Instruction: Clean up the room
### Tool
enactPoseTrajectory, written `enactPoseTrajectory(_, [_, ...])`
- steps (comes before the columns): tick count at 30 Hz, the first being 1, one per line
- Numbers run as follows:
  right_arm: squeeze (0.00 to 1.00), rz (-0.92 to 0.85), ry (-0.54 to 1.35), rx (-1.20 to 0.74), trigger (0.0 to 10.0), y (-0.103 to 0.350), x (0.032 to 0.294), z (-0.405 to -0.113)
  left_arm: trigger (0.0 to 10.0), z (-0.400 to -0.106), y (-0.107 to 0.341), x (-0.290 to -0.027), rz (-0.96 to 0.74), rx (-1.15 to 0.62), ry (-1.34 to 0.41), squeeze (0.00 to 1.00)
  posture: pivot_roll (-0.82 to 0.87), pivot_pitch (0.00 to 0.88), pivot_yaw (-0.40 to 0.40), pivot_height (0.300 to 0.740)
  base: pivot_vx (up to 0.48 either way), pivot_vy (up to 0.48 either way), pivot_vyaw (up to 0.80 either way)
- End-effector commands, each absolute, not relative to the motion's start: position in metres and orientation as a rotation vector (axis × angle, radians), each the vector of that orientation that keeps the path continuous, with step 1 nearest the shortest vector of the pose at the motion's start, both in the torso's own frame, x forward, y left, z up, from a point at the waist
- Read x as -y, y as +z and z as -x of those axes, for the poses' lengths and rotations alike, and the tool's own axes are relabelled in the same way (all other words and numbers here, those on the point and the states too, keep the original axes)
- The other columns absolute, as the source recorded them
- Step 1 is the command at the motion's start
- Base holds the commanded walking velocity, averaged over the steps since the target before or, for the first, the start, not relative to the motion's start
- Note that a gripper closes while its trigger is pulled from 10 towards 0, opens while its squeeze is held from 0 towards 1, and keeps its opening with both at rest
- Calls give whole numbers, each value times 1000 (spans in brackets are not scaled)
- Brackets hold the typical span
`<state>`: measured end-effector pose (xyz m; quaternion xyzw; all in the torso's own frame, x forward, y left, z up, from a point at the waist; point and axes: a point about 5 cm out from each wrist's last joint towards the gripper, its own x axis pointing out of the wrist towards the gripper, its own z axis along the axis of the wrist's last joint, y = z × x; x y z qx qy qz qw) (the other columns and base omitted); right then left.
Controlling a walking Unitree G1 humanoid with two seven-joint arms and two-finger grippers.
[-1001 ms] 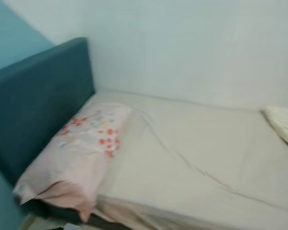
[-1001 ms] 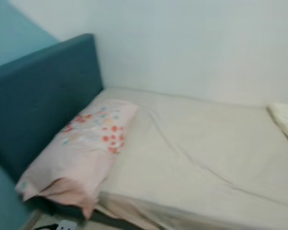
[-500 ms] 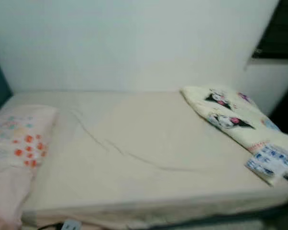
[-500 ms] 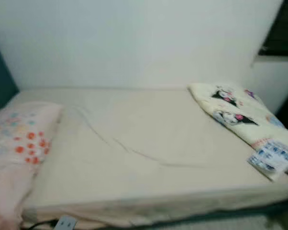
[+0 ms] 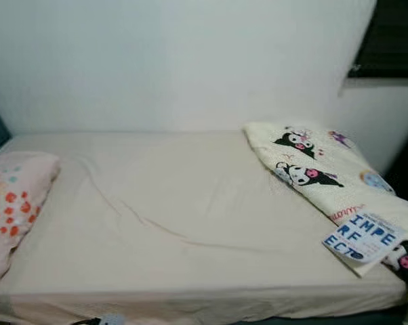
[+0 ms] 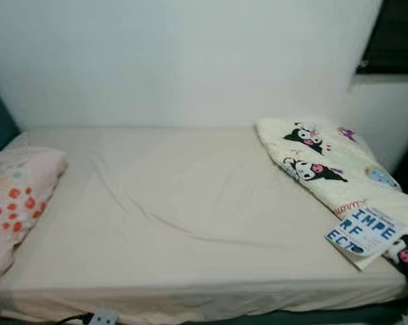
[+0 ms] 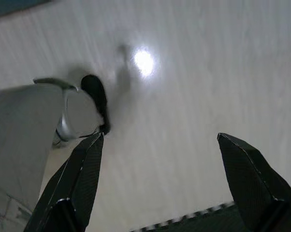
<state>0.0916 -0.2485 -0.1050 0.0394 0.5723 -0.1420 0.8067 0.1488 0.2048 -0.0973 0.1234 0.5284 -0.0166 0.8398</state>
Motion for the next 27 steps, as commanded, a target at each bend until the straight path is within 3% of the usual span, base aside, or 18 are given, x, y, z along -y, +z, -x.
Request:
enactPoseTrajectory(1, [0,-95,-301,-1210,10000,-105,243,-96,10000,-142,-99,-212,-272,-1143,-22,0,-50,0,-41,740,0,-469,0])
enactPoseTrajectory(9, [0,-103,-283,-1210,10000,-107,236,-98,10000,-144,-98,-210,-273,-1141,-28,0,-51,0,-41,740,0,-469,0])
enactPoseTrajectory(15, [0,-106,-278,-1210,10000,-107,233,-98,10000,-145,-98,-209,-271,-1138,-31,0,-56,0,-39,740,0,-469,732])
enactPoseTrajectory(27, [0,-95,-329,-1206,10000,-103,252,-96,10000,-145,-98,-209,-270,-1140,-33,0,-59,0,-38,740,0,-469,0])
